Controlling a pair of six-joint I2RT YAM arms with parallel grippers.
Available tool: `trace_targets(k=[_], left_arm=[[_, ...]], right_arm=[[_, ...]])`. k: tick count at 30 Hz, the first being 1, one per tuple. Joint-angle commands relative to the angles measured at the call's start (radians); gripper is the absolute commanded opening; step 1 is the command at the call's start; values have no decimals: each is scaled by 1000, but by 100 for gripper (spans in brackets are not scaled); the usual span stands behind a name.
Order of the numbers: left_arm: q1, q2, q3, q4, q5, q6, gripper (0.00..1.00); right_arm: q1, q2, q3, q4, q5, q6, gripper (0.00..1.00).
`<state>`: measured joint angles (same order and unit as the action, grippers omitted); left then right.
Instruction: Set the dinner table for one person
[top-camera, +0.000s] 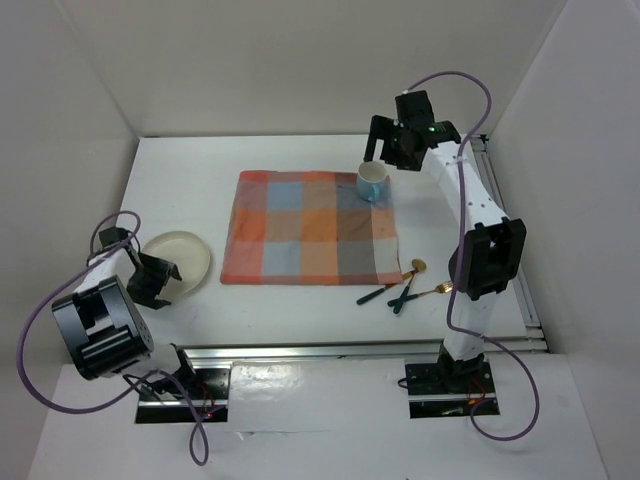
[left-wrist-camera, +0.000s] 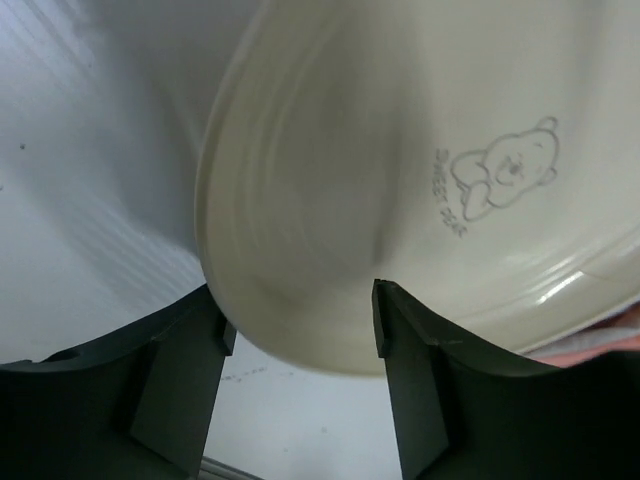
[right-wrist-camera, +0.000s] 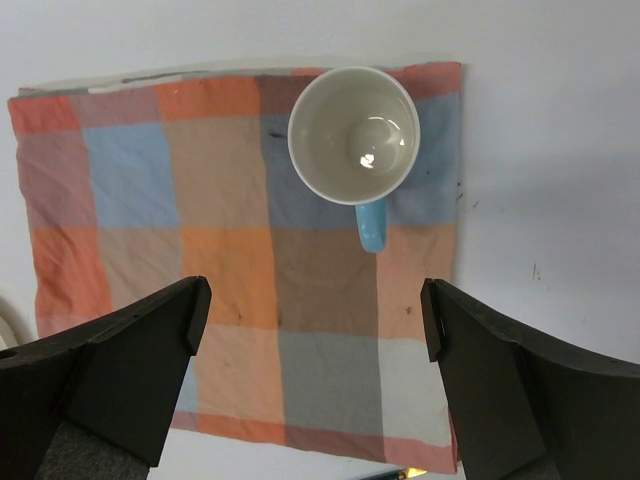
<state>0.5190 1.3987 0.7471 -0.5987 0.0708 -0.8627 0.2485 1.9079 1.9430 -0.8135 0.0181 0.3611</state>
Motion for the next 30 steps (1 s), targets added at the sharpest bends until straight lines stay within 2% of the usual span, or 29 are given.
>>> trace_targets(k=[1, 4, 5, 7, 8, 16, 18, 20, 24, 30], left_arm=[[15, 48, -21, 86, 20, -41, 70], [24, 72, -32, 120, 52, -50, 49], [24, 82, -32, 120, 63, -50, 33], [24, 82, -32, 129, 63, -50, 16], [24, 68, -13, 129, 63, -50, 1], [-20, -156, 156, 65, 132, 31, 0], [-54, -211, 248, 47, 115, 43, 0], [-137, -211, 354, 46, 89, 79, 0], [-324, -74, 533, -30, 125, 145, 0], [-626, 198, 661, -12, 144, 165, 0]], right_arm=[[8, -49, -10, 31, 9, -5, 100], [8, -49, -10, 22, 20, -14, 100], [8, -49, -10, 22, 31, -14, 100], [8, -58, -19, 13, 40, -14, 100], [8, -69, -19, 13, 40, -14, 100], [-12, -109, -88, 13, 42, -24, 100], [-12, -118, -142, 13, 31, -24, 100], [-12, -148, -212, 22, 31, -24, 100], [-22, -216, -358, 42, 40, 10, 100], [-72, -389, -555, 42, 98, 96, 100]])
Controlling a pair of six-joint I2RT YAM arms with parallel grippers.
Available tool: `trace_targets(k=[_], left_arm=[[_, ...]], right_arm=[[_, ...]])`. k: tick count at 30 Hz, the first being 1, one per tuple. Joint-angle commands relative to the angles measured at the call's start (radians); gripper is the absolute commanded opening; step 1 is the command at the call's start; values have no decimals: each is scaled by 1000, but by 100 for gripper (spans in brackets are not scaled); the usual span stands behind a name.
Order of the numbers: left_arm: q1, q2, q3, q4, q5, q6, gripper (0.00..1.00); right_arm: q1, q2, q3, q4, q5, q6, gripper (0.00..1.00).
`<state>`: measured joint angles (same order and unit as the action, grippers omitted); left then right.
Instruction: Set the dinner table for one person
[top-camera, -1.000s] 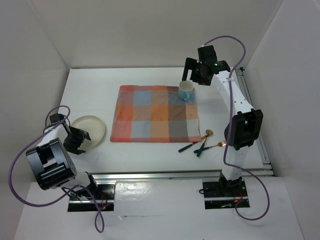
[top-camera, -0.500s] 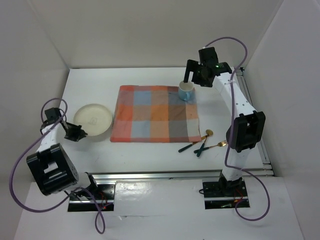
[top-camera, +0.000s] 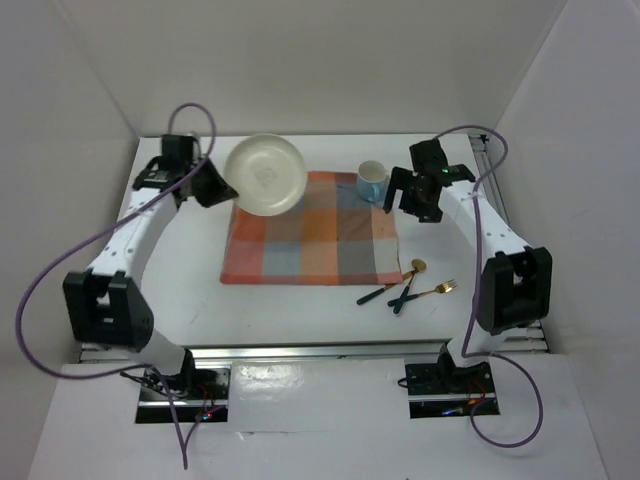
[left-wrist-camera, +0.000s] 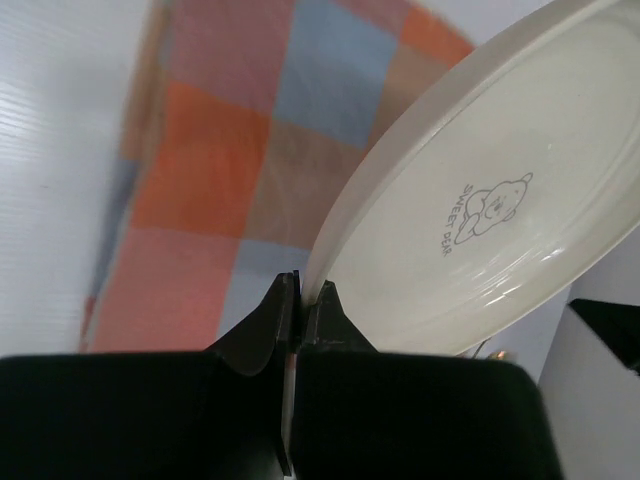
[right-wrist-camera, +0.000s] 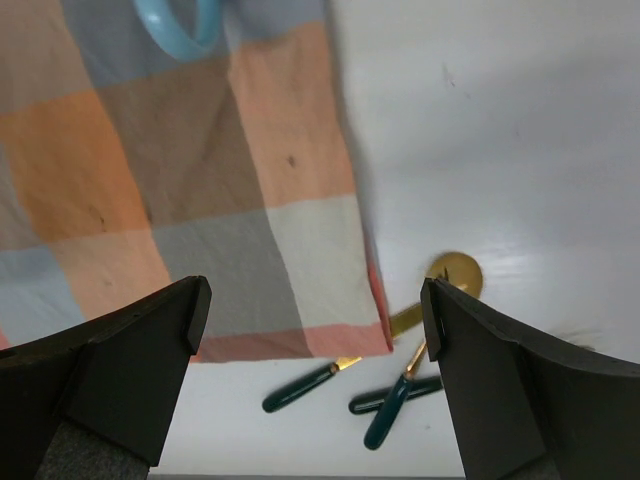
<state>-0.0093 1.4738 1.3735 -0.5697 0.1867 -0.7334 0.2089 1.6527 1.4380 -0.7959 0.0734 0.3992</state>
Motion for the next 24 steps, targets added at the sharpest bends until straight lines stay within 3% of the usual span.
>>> trace_targets(k=[1, 8, 11, 14, 15, 24], left_arm=[[-125, 158, 65, -32, 28, 35, 0], [-279, 435, 235, -33, 42, 35, 0], [-307, 488, 260, -42, 28, 35, 0], [-307, 531, 269, -42, 28, 35, 0], [-307, 540, 269, -42, 28, 35, 0], [-307, 602, 231, -30, 10, 45, 0]], right_arm=[[-32, -163, -106, 24, 34, 69, 100], [-42, -332, -333, 3, -9, 207, 96], [-42, -360, -402, -6, -47, 256, 86], [-33, -401, -496, -6, -79, 296, 67], [-32, -401, -536, 6, -80, 305, 65], [29, -429, -677, 6, -70, 394, 69]])
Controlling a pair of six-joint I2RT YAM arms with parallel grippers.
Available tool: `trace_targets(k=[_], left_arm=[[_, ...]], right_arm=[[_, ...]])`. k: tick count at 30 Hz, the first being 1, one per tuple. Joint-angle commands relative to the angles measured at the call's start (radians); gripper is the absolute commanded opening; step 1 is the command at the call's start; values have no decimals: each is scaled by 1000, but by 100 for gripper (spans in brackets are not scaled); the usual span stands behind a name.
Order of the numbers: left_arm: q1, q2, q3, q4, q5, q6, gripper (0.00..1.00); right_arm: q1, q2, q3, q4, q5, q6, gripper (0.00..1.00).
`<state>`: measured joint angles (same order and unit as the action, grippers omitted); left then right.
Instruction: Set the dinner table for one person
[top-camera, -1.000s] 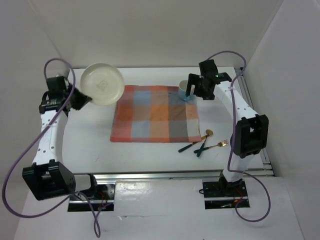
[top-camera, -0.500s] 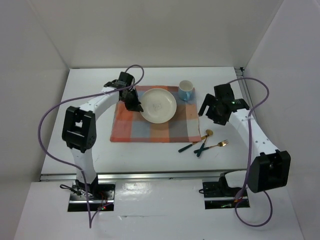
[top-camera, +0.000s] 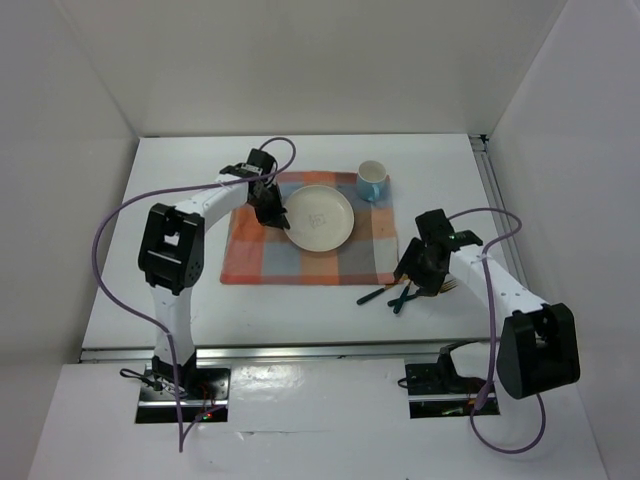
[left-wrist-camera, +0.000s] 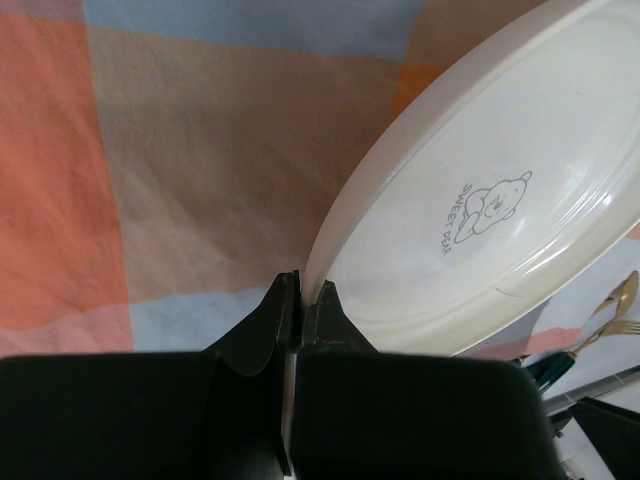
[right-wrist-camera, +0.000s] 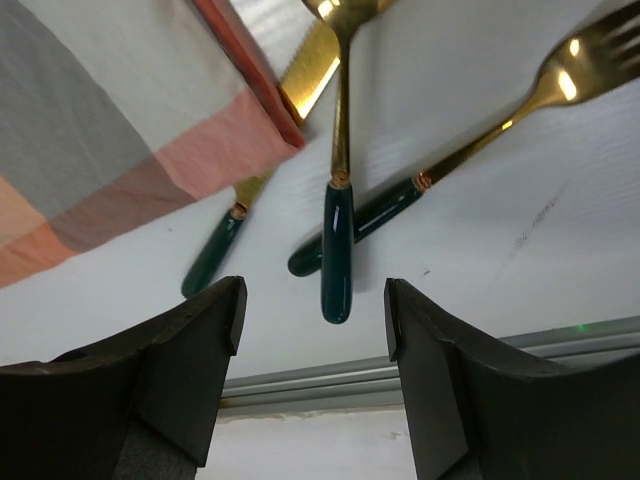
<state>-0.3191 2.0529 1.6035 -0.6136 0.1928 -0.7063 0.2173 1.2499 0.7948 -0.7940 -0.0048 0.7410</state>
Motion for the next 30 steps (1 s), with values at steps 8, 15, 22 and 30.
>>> trace_targets(k=[8, 15, 22, 30], left_arm=[[-6, 49, 24, -29, -24, 27, 38], [-6, -80, -4, -86, -72, 48, 57], [-15, -184, -13, -116, -82, 57, 56], [-25, -214, -4, -126, -82, 67, 53]], right_arm=[[53, 5, -97, 49, 19, 83, 69], [62, 34, -115, 96, 8, 83, 55], [71, 52, -115, 128, 8, 83, 47], [71, 92, -124, 139, 17, 83, 45]])
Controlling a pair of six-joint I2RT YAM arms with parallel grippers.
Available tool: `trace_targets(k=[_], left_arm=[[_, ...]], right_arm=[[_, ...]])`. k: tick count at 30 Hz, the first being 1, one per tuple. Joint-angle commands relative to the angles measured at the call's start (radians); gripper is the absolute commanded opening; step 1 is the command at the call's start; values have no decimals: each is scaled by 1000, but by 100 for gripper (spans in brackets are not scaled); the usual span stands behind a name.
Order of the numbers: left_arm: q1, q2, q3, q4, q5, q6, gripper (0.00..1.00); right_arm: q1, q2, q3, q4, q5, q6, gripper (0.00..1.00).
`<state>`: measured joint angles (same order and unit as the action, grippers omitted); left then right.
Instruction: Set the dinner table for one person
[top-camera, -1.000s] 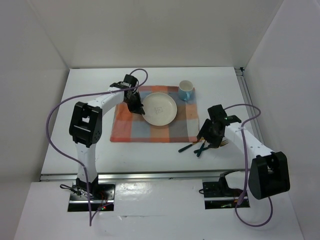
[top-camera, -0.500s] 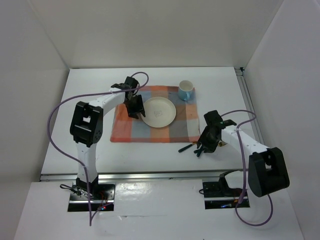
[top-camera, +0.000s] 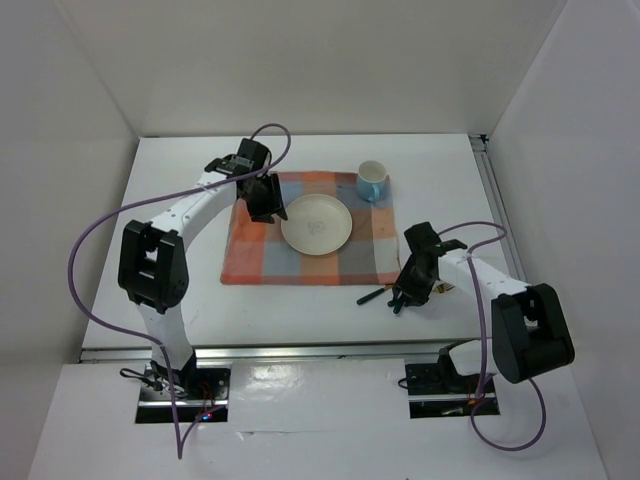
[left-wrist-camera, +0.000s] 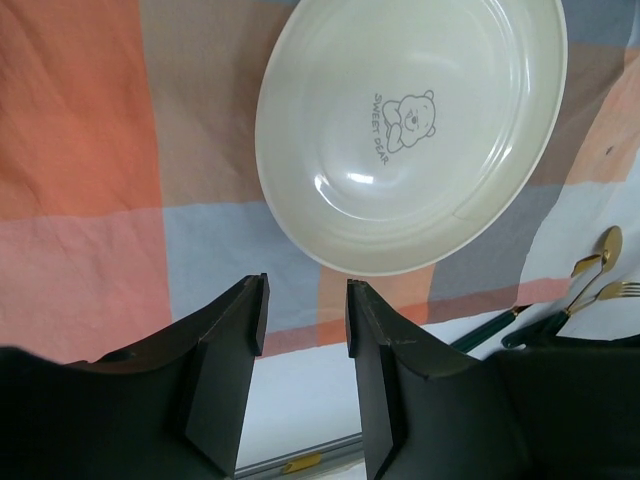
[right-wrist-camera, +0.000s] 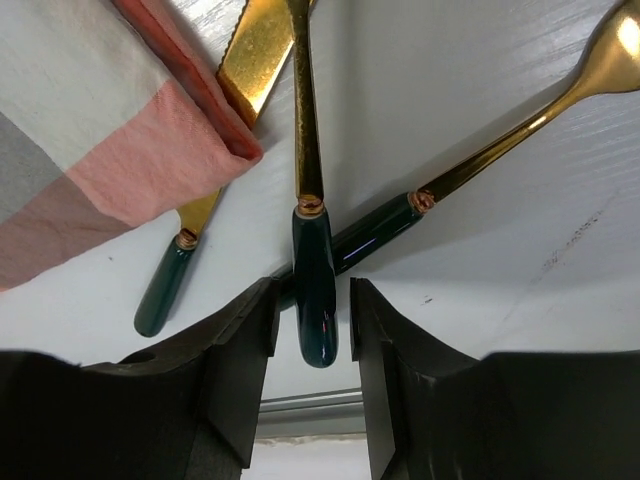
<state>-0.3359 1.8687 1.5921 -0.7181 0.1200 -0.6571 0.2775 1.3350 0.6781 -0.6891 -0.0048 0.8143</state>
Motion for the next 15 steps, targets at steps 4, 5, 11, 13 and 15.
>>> trace_targets(k=[4, 5, 11, 13, 15], left_arm=[[-8, -29, 8, -21, -10, 17, 52], [-8, -29, 8, -21, -10, 17, 52], [-17, -39, 40, -49, -10, 17, 52], [-17, -49, 49, -49, -10, 27, 52], [-17, -60, 58, -61, -19, 27, 52]], right_arm=[[20, -2, -8, 22, 37, 9, 27], [20, -2, -8, 13, 37, 9, 19], [20, -79, 76, -79, 66, 20, 15], [29, -92, 106, -121, 95, 11, 13], [40, -102, 153, -147, 104, 2, 13]])
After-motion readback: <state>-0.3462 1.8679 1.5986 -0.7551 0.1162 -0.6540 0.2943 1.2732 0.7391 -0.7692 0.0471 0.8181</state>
